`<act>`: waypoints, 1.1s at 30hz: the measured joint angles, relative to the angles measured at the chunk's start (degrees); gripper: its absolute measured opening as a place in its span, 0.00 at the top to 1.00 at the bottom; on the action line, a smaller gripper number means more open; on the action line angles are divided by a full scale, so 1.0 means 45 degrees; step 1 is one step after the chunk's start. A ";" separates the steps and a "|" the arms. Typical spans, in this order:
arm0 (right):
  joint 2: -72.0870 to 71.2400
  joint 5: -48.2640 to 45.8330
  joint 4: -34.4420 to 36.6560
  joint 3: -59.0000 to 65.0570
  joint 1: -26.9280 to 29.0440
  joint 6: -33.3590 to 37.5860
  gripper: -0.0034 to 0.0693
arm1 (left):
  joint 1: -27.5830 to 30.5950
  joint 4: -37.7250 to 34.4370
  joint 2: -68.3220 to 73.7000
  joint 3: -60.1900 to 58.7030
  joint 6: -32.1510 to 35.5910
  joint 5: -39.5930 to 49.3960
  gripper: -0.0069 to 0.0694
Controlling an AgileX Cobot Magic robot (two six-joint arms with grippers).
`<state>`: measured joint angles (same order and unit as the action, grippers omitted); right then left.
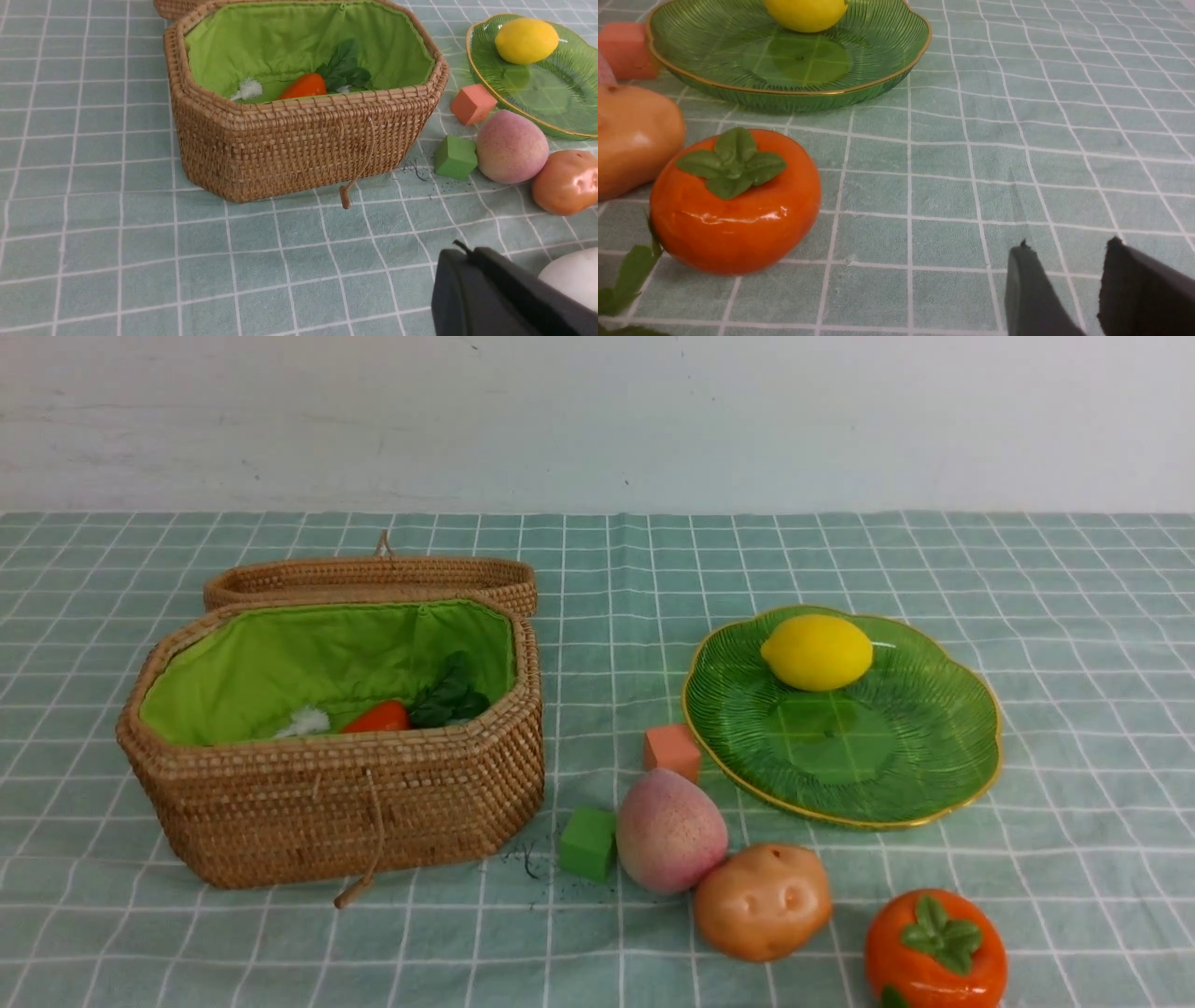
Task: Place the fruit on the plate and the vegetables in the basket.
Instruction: Take a daikon with your right arm and place it on the basket on the left.
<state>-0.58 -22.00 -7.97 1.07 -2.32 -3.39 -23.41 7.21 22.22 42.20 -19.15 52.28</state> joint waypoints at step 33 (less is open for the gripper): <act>0.0000 0.0000 0.0000 0.0000 0.0000 0.0000 0.62 | 0.0000 0.0778 -0.0015 -0.0535 -0.0072 -0.1364 0.93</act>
<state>-0.58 -22.00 -7.97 1.07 -2.32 -3.39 -23.41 10.71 22.15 39.79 -19.48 46.14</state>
